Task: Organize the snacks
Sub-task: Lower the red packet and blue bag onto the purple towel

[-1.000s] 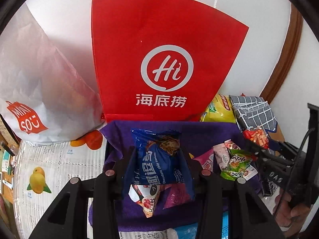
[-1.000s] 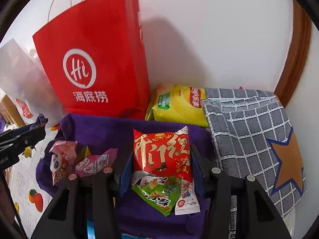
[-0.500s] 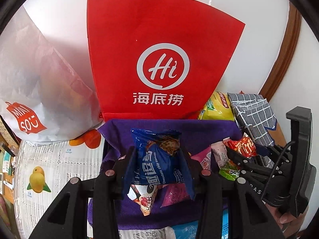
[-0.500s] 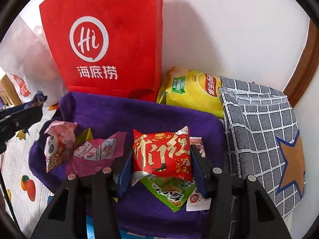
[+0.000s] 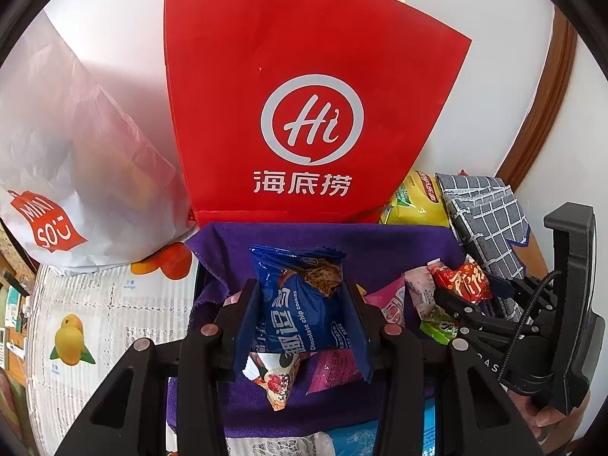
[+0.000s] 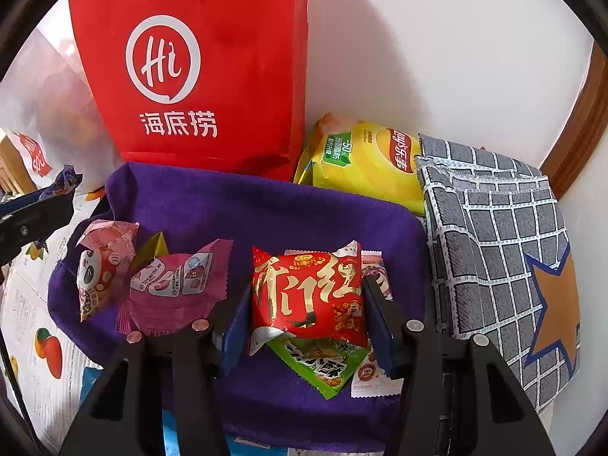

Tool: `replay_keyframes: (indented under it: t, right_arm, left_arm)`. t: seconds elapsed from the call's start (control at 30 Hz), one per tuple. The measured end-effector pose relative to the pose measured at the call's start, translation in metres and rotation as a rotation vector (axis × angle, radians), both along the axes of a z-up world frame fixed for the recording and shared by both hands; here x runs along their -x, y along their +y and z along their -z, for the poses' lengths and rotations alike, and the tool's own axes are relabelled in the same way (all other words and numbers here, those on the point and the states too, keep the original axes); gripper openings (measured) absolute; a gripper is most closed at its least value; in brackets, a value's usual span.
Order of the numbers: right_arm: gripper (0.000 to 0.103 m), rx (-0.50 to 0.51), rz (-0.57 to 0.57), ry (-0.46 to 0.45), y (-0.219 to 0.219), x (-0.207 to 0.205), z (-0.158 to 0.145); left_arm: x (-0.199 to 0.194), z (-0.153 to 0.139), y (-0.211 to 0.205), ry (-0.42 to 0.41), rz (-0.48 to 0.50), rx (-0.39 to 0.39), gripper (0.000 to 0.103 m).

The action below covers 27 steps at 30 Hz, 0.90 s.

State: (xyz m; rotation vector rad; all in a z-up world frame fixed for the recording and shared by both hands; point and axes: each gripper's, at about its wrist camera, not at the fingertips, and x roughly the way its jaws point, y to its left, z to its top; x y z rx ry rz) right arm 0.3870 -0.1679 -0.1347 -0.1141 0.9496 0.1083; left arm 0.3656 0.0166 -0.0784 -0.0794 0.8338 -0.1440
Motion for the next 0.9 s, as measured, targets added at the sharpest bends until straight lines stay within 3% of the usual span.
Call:
replay_keyframes:
  t: [0.9]
  right_arm:
    - [0.059,0.036,0.002,0.026,-0.0050,-0.0040,0.0048]
  left_arm:
    - [-0.0060,0.0082,0.0009,0.031,-0.009,-0.006,0.041]
